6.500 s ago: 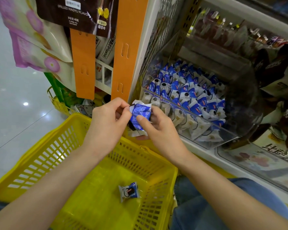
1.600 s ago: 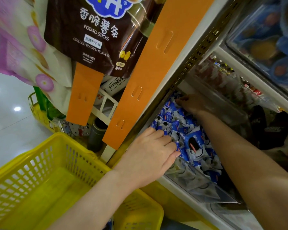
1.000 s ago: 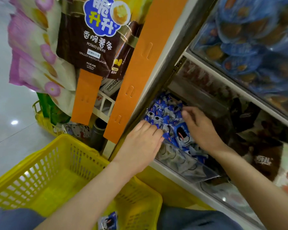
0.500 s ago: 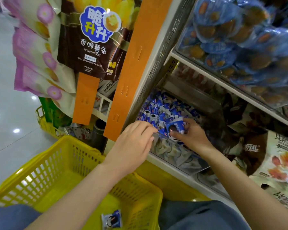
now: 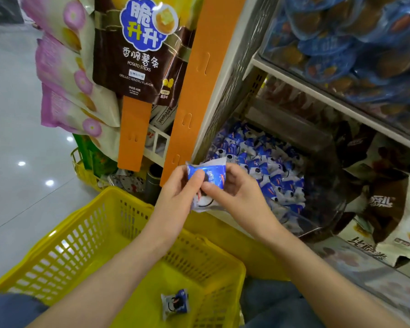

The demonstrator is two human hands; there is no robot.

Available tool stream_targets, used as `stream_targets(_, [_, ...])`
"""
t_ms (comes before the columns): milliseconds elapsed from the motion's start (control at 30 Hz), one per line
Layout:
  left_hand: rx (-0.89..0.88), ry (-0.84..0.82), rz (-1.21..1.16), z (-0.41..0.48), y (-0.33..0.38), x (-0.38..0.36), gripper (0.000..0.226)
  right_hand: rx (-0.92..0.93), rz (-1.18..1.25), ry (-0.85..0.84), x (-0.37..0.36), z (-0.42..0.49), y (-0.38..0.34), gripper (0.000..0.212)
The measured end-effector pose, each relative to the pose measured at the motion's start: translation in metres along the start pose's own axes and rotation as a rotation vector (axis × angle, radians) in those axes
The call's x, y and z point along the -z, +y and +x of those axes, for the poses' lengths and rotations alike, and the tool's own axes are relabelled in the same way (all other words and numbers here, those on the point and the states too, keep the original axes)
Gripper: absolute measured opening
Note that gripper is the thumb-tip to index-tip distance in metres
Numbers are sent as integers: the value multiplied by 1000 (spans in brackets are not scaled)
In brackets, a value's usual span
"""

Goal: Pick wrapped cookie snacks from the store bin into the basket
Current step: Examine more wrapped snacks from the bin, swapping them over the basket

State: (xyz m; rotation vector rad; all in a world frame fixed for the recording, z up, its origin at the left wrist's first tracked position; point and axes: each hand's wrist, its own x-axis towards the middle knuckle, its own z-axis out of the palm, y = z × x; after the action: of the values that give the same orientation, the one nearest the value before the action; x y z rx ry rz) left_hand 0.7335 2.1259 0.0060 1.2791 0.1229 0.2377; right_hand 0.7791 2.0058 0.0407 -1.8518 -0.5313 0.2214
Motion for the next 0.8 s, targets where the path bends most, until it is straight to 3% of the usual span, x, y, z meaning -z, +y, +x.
stream_targets(100, [27, 119, 45, -2, -11, 7, 13, -63, 40, -63, -7, -2, 17, 34])
stream_targets(200, [35, 154, 148, -4, -19, 14, 14, -70, 4, -91, -13, -4, 30, 24])
stream_targets(267, [52, 142, 200, -5, -23, 18, 16, -76, -43, -61, -15, -5, 35, 6])
stream_targets(467, [128, 119, 243, -11, -32, 27, 30, -61, -124, -67, -14, -10, 41, 12])
stream_targets(600, [46, 56, 345, -15, -30, 32, 28, 115, -394, -98, -13, -14, 40, 7])
stream_targets(800, [127, -19, 329, -19, -26, 31, 18, 147, -392, -77, -14, -18, 41, 3])
